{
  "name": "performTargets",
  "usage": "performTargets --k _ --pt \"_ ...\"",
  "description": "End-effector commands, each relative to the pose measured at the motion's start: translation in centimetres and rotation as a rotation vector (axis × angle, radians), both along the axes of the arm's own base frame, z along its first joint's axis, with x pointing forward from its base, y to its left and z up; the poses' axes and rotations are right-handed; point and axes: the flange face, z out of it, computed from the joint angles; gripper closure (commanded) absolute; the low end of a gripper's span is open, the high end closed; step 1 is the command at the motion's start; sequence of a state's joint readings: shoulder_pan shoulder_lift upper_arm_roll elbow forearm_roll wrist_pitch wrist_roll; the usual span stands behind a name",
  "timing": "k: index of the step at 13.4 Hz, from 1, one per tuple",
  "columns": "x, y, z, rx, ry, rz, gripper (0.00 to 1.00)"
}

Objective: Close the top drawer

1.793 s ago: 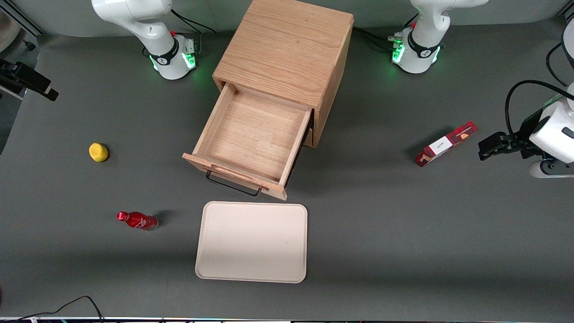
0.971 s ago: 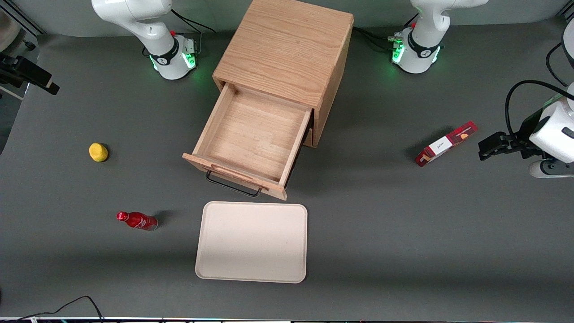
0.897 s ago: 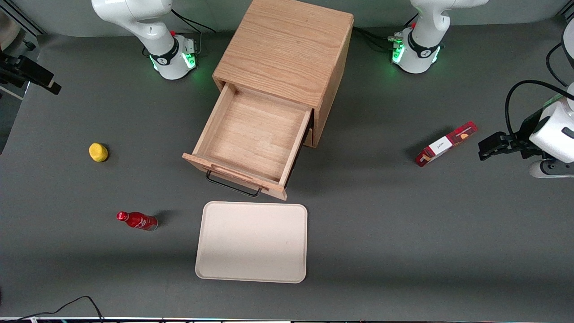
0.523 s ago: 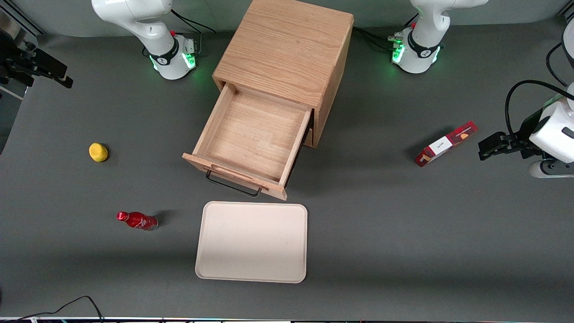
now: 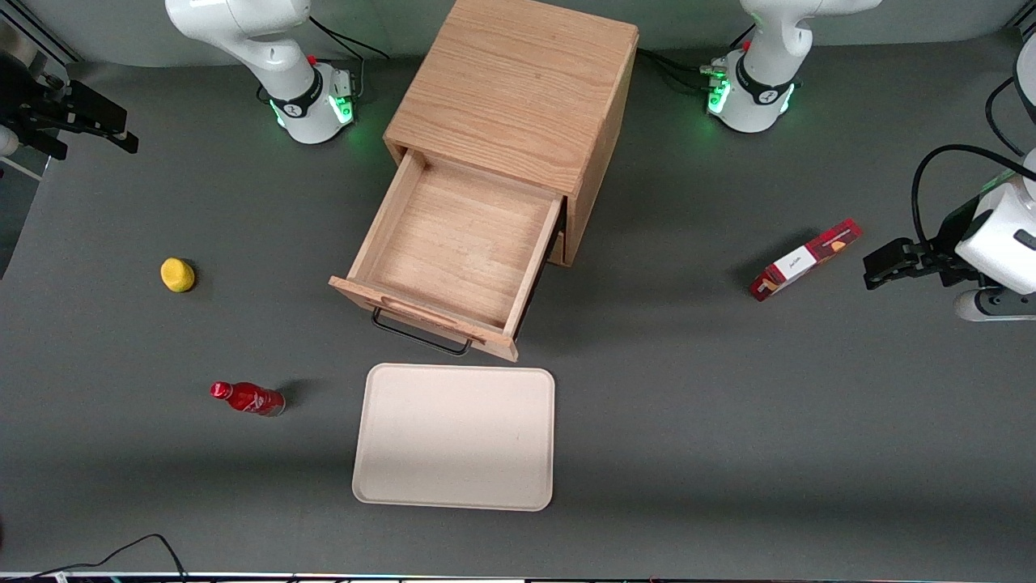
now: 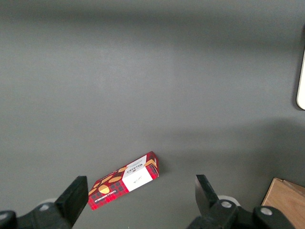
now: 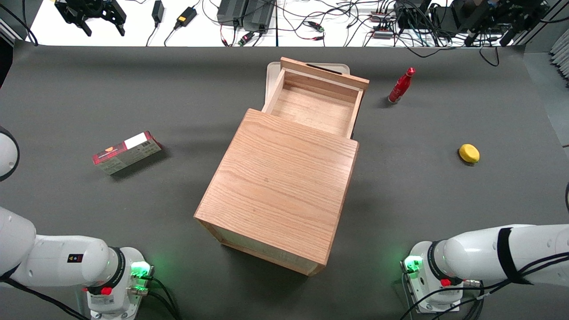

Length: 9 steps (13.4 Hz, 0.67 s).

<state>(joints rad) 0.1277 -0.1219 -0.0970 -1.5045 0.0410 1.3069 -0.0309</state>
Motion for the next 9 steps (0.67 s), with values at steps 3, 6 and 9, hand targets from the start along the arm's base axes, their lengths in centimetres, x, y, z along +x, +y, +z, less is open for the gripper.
performTargets --k 3,6,9 --pt "7.5 8.9 1.3 0.016 -0.024 0.217 0.00" --pt "10.5 15.4 -1.4 0.062 -0.032 0.324 0.00" --pt "11.4 20.6 -2.0 0.123 -0.115 0.372 0.00"
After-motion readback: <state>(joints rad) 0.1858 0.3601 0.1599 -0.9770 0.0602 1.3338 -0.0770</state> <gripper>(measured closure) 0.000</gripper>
